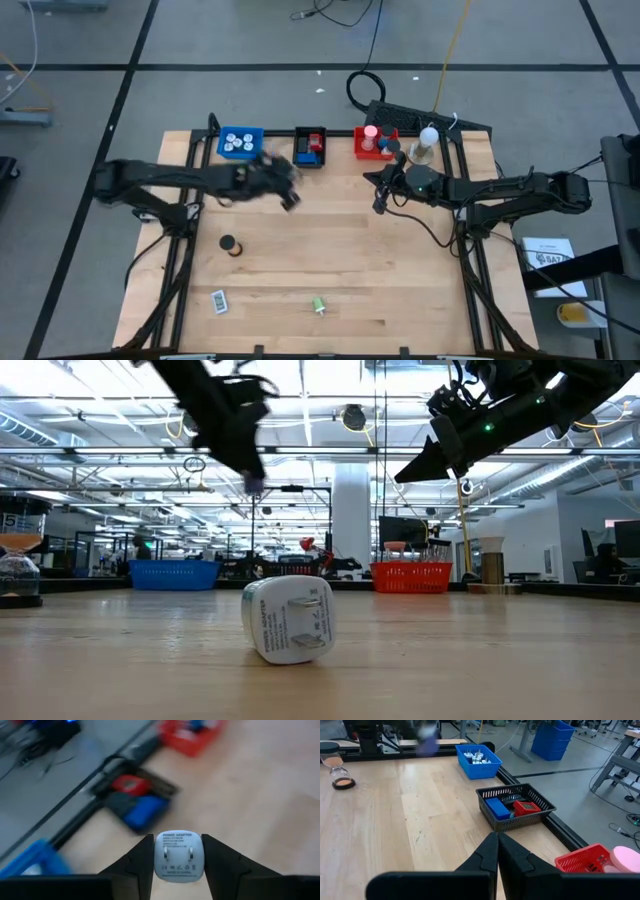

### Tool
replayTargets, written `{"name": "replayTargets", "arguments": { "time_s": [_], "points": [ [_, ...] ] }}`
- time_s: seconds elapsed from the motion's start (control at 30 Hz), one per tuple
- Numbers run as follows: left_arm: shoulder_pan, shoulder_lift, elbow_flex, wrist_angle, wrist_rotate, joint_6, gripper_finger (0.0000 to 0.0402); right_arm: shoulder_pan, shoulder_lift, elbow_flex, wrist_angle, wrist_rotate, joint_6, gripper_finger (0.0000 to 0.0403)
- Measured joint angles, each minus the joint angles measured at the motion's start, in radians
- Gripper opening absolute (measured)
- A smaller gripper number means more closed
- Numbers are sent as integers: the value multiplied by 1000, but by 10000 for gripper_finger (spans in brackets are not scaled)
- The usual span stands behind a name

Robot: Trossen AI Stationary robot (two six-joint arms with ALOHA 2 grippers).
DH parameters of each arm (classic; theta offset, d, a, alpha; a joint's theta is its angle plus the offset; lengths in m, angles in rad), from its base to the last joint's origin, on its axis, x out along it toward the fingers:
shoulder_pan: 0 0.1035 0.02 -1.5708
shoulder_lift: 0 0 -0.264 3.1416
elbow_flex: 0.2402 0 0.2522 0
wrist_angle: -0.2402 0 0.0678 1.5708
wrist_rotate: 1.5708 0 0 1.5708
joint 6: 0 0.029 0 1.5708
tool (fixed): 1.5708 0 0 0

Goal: Pick & Place Office items
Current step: Put the purple charger adapter into the blue bin

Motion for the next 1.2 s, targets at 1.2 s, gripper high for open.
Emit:
{"name": "replayTargets", "arguments": {
  "time_s": [1.2],
  "points": [
    [757,141,-171,147,271,42,138,0,0,0,15,0,-5,0]
  ]
}}
